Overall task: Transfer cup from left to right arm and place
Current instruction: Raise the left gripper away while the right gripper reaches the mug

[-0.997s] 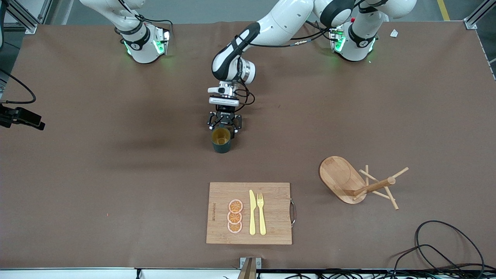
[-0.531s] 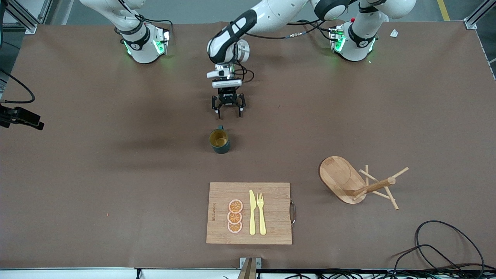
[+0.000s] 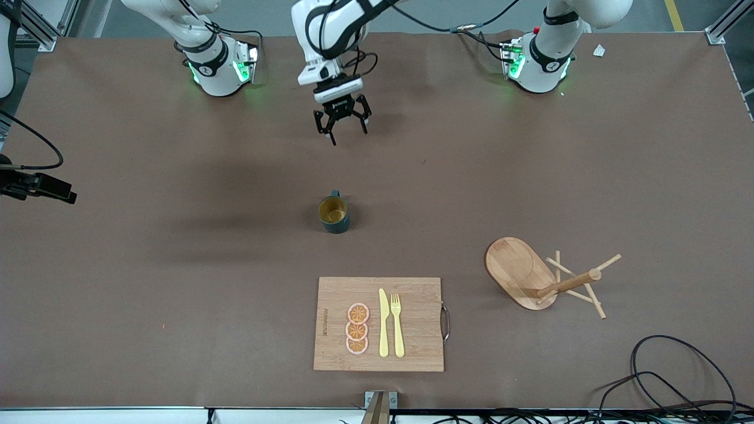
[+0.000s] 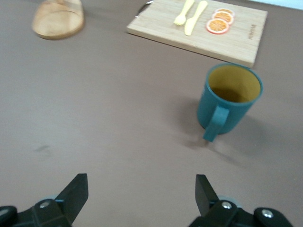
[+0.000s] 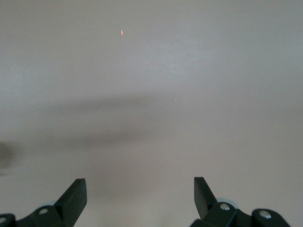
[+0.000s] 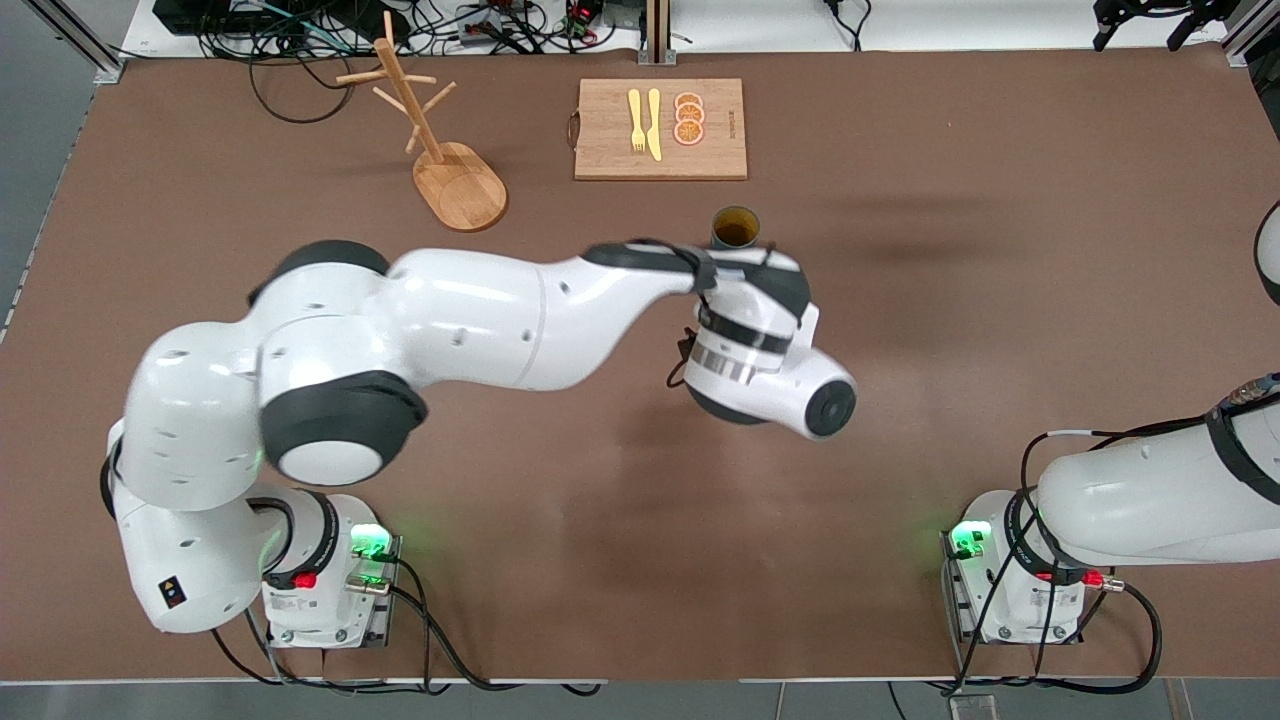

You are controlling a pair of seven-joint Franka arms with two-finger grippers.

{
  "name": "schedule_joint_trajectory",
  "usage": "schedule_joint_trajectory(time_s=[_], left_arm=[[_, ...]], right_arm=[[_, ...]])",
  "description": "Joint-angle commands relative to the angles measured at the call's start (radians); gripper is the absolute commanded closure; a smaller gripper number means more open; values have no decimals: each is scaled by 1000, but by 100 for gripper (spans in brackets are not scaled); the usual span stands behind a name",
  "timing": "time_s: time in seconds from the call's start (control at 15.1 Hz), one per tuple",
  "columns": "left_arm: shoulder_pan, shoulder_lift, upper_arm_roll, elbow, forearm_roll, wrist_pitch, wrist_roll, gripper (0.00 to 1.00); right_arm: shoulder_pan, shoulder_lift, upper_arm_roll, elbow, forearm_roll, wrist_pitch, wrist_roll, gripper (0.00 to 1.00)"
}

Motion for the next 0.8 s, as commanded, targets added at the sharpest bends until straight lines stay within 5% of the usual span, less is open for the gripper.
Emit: schedule_joint_trajectory(time_s=[0.0, 0.27, 0.53, 0.73], left_arm=[[52, -123, 7, -11, -148, -39, 79, 0], [180, -250, 8, -8, -302, -63, 244, 0], [345, -339, 7, -3, -377, -69, 500, 0], [462, -346, 8, 78, -432, -69, 742, 0]], right_arm=[[24, 13, 15, -19, -1, 5, 32, 0], [134, 19, 16, -110, 6, 39, 265, 0], [223, 10, 16, -242, 121, 137, 449, 0], [317, 10, 16, -272, 122, 181, 603, 0]])
